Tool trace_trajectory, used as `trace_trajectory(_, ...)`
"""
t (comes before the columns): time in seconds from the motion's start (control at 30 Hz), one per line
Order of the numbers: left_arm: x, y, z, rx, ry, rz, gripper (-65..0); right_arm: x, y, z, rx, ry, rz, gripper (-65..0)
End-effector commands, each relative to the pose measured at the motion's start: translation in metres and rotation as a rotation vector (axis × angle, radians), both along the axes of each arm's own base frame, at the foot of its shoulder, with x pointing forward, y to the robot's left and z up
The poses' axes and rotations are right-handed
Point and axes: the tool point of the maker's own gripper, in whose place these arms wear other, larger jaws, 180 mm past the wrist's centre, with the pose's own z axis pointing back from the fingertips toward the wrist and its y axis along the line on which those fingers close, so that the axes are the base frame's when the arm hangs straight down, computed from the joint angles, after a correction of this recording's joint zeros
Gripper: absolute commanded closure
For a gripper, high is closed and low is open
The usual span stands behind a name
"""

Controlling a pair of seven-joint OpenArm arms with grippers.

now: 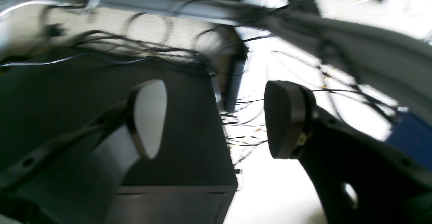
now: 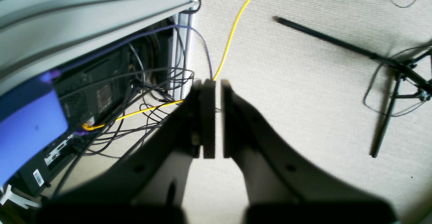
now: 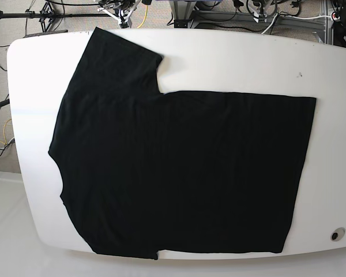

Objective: Fold the T-shirt properly

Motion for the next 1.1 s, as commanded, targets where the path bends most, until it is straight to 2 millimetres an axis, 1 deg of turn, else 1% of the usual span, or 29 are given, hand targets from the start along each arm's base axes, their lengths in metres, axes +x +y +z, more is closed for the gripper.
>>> trace_trajectory(0.0, -0.025, 0.020, 0.006, 0.003, 0.017, 0.039, -42.1, -0.015, -0.014, 0.002, -0.008, 0.017, 0.005, -2.7)
trace_trajectory(0.27, -0.046, 0.032, 0.018, -0.041, 0.006, 0.092, -41.5, -0.035, -0.035, 0.007, -0.012, 0.037, -0.038, -2.8)
trace_trajectory(0.33, -0.057, 0.026, 0.017, -0.045, 0.021, 0.082, -41.8, -0.039, -0.031, 0.007, -0.001, 0.042, -0.054, -3.2)
trace_trajectory(0.4, -0.060, 0.026, 0.017, -0.039, 0.026, 0.076, -41.8, -0.038, -0.031, 0.007, 0.001, 0.038, -0.061, -3.3)
trace_trajectory(0.47, -0.061, 0.027, 0.017, -0.030, 0.027, 0.070, -41.7, -0.037, -0.031, 0.007, 0.003, 0.036, -0.062, -3.4)
trace_trajectory(0.6, -0.062, 0.022, 0.015, -0.036, 0.042, 0.049, -41.6, -0.031, -0.029, 0.007, 0.007, 0.026, -0.075, -4.2)
trace_trajectory(0.67, -0.052, 0.016, 0.013, -0.051, 0.047, 0.021, -41.3, -0.016, -0.027, 0.005, 0.006, 0.000, -0.082, -6.5)
trace_trajectory(0.8, -0.052, 0.008, 0.011, -0.078, 0.070, 0.003, -41.0, -0.013, -0.025, 0.005, 0.007, -0.009, -0.091, -8.8)
trace_trajectory(0.93, -0.057, 0.001, 0.011, -0.106, 0.094, -0.012, -40.9, -0.012, -0.025, 0.005, 0.004, -0.012, -0.105, -9.5)
trace_trajectory(1.0, -0.057, -0.001, 0.012, -0.120, 0.095, -0.034, -41.0, -0.022, -0.022, 0.005, 0.009, 0.010, -0.106, -9.3)
trace_trajectory(1.07, -0.060, 0.001, 0.013, -0.122, 0.100, -0.040, -40.9, -0.024, -0.022, 0.005, 0.009, 0.012, -0.115, -8.9)
